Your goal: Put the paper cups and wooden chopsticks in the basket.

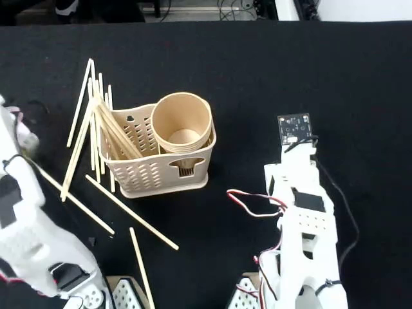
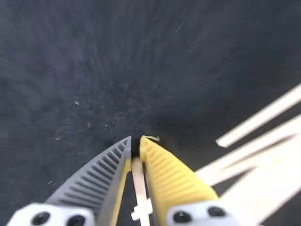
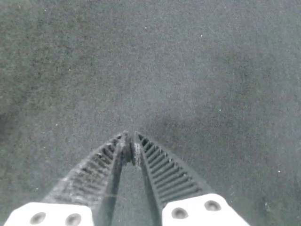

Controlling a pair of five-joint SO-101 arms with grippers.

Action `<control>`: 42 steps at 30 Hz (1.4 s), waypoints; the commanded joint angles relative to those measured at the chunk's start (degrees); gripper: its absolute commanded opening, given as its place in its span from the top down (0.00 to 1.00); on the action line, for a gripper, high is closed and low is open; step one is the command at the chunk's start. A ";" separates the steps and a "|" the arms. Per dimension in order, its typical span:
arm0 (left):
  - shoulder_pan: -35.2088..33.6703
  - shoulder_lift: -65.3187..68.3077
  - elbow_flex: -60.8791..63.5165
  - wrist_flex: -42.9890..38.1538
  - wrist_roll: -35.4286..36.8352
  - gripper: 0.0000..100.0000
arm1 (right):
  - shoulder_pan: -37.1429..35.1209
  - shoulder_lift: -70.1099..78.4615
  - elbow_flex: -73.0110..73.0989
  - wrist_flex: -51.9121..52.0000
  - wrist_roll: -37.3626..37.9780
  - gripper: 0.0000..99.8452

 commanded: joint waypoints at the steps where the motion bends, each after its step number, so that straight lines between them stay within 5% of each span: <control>1: 0.13 -17.41 -6.55 3.69 -0.18 0.97 | -0.79 -1.27 -0.22 -0.70 -0.09 0.99; 10: 5.23 -52.66 -6.37 1.49 -0.62 0.97 | -0.88 -1.27 -0.22 -0.70 -0.09 0.99; 16: 7.87 -61.71 2.86 3.87 -0.53 0.97 | -0.79 -1.27 -0.22 -0.70 -0.09 0.99; 23: -0.48 -51.25 29.58 -4.13 -0.09 0.78 | -0.79 -1.27 -0.22 -0.70 -0.09 0.99; 28: -6.64 -37.71 39.87 -16.97 -1.49 0.77 | -0.79 -1.27 -0.22 -0.70 -0.09 0.99; 36: -5.93 -13.10 37.14 -25.85 -3.78 0.77 | -0.79 -1.27 -0.22 -0.70 -0.09 0.99; 42: -6.37 -3.16 26.24 -18.55 -3.87 0.92 | -0.79 -1.27 -0.22 -0.70 -0.09 0.99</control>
